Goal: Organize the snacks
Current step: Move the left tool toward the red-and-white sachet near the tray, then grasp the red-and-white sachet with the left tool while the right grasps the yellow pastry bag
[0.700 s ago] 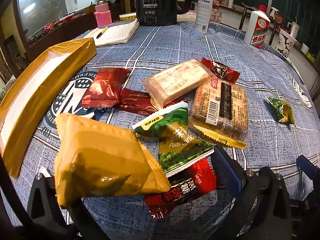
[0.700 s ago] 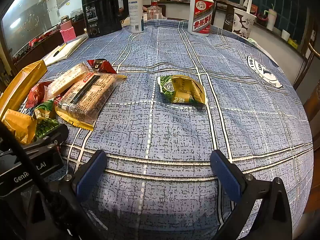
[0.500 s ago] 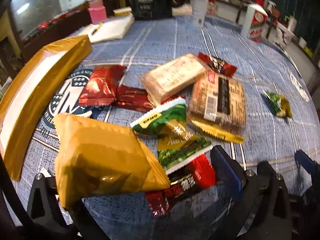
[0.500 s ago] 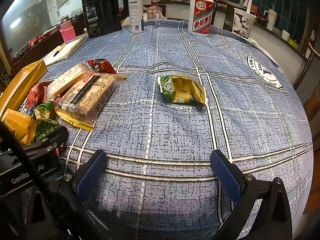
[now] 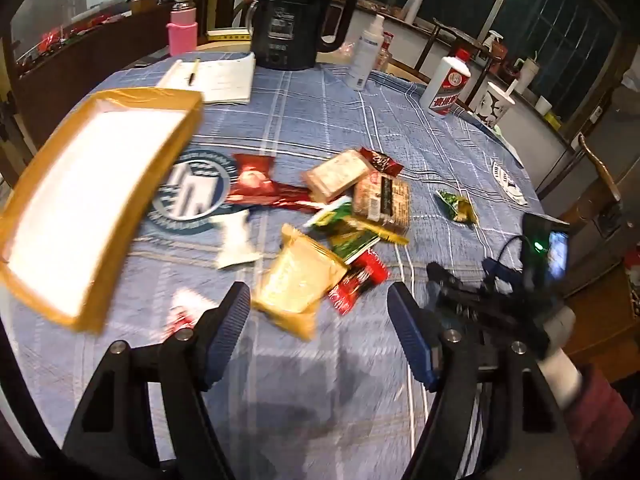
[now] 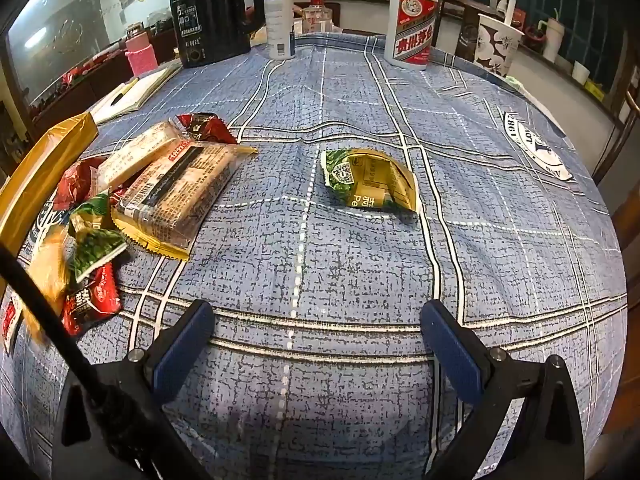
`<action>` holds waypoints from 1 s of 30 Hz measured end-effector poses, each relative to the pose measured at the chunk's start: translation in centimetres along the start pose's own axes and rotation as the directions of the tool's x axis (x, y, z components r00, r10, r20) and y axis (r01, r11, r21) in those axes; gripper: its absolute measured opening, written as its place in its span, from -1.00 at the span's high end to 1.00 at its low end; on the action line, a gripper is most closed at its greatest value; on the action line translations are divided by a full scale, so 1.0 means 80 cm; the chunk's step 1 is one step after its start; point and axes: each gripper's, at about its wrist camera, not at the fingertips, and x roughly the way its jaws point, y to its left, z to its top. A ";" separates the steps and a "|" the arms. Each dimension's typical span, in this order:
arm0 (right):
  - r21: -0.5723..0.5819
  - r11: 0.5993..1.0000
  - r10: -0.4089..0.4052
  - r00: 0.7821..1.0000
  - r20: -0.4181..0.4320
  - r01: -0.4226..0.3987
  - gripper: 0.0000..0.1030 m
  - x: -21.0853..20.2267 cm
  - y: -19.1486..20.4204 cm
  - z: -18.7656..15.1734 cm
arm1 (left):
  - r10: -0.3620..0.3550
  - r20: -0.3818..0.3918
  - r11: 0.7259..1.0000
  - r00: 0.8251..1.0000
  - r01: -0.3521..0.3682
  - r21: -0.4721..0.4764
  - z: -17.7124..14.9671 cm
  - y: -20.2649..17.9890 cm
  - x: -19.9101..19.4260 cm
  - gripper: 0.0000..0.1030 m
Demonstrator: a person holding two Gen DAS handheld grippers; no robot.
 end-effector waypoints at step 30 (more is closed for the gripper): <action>-0.035 0.951 0.296 0.935 -0.195 -0.308 -0.23 -0.040 0.222 0.008 | -0.033 -0.122 0.998 0.992 0.038 0.040 -0.050 0.140 -0.033 0.29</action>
